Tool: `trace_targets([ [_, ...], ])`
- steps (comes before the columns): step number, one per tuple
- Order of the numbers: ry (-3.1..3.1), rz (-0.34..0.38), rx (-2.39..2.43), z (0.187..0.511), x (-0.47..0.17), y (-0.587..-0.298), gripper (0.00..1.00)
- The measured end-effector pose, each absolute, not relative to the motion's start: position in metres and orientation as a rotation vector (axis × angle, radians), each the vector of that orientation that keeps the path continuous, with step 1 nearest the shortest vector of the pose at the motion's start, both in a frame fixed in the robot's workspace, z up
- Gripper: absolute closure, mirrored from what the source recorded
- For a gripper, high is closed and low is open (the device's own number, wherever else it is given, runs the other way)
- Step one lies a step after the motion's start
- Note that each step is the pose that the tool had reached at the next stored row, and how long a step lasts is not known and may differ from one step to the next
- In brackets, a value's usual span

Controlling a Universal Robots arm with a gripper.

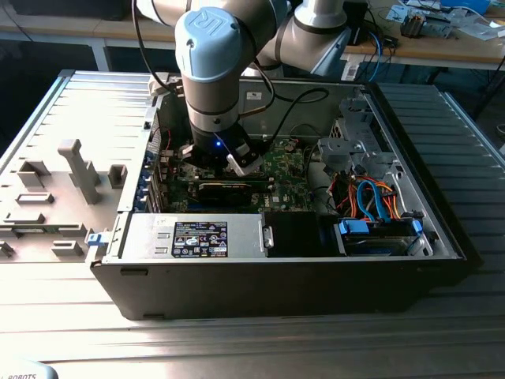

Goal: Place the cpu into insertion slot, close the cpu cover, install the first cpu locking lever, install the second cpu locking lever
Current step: 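Install the second cpu locking lever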

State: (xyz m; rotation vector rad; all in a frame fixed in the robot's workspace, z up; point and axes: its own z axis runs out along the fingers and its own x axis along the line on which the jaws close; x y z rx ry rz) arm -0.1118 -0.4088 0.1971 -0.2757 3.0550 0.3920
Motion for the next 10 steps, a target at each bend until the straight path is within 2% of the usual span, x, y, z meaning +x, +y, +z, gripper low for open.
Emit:
trace_targets([
  [10, 3.053, 0.392, -0.276, 0.1964, -0.1117, -0.4087, 0.89],
])
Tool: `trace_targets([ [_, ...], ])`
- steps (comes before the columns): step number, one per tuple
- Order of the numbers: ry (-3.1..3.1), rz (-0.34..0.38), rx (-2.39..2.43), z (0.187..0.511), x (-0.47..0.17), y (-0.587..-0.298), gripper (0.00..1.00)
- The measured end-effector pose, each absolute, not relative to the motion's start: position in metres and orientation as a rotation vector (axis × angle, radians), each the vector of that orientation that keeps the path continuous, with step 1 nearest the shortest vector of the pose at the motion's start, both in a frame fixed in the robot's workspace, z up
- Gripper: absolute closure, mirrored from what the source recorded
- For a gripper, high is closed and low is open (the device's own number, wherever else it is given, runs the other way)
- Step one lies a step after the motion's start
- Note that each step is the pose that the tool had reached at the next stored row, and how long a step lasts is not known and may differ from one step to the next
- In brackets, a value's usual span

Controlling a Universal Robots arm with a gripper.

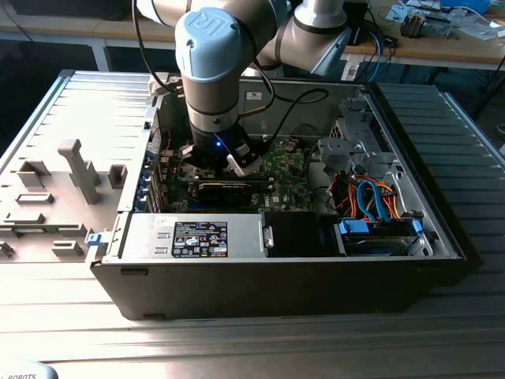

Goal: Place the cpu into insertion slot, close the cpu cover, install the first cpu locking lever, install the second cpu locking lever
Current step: 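Install the second cpu locking lever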

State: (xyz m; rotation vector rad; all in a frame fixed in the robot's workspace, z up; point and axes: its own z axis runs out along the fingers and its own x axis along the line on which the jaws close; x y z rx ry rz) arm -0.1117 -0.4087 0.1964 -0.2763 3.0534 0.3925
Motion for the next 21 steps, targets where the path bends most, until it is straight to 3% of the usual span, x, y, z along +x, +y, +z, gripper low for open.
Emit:
trace_targets([
  [21, 3.049, 0.408, -0.349, 0.2005, -0.1132, -0.4085, 0.89],
])
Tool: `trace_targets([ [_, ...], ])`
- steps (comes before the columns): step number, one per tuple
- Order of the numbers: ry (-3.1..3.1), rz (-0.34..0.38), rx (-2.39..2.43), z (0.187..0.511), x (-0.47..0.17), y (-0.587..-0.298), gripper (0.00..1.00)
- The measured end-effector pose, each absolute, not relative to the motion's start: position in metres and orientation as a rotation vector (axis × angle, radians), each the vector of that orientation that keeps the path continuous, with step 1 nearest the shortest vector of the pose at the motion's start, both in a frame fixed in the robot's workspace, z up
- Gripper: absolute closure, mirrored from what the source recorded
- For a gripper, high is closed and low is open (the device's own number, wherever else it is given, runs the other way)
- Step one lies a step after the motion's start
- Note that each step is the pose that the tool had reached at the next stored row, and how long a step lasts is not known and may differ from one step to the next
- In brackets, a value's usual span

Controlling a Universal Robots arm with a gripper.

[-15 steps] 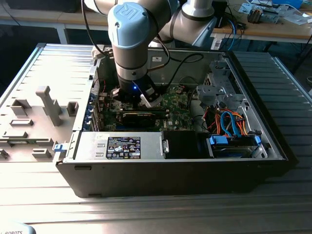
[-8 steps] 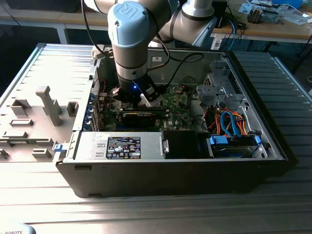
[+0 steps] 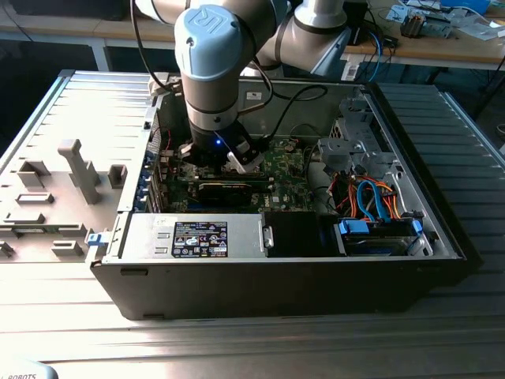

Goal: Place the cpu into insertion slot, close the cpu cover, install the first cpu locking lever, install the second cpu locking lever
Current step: 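Install the second cpu locking lever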

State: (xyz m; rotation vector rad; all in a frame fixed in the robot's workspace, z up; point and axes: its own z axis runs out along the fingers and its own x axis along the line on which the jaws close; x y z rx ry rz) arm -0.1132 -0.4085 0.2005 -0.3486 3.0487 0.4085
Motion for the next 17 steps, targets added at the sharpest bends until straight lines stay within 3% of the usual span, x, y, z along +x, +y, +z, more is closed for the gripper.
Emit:
trace_targets([
  [15, 3.050, 0.402, -0.348, 0.2065, -0.1138, -0.4058, 0.89],
  [17, 3.059, 0.369, -0.348, 0.2073, -0.1091, -0.4053, 0.89],
])
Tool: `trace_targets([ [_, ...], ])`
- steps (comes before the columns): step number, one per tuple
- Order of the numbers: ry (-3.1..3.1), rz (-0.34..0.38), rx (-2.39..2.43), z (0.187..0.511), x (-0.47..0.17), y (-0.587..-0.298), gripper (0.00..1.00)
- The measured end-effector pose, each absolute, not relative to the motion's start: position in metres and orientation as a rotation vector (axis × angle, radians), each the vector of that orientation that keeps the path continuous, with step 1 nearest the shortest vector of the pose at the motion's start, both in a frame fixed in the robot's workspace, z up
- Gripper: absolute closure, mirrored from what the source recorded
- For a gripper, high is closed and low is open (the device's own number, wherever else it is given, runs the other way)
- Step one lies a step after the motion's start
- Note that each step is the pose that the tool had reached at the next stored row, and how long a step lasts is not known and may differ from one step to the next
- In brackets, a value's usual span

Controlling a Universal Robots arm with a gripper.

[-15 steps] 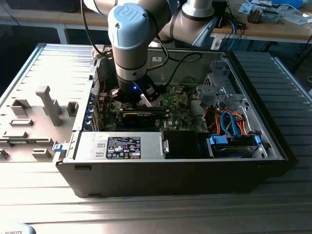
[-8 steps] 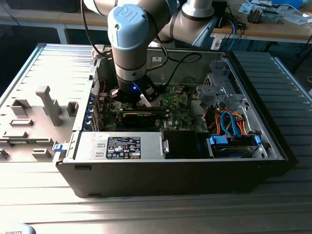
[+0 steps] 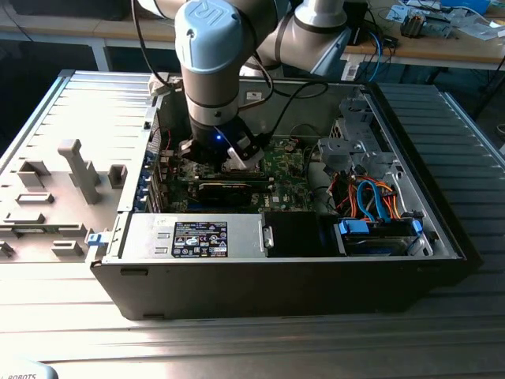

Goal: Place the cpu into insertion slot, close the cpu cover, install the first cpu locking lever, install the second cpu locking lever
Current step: 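Install the second cpu locking lever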

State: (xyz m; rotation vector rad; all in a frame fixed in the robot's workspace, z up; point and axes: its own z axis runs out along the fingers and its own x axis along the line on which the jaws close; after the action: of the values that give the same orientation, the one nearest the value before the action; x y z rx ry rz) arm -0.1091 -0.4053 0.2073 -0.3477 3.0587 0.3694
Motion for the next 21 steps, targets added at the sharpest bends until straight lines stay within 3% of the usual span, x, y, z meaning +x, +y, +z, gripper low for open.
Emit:
trace_targets([
  [3, 3.079, 0.289, -0.347, 0.207, -0.097, -0.404, 0.89],
  [13, 3.105, 0.223, -0.348, 0.207, -0.079, -0.384, 0.89],
  [18, 3.130, 0.132, -0.349, 0.207, -0.070, -0.362, 0.89],
  [21, 3.142, 0.024, -0.349, 0.210, -0.065, -0.349, 0.89],
])
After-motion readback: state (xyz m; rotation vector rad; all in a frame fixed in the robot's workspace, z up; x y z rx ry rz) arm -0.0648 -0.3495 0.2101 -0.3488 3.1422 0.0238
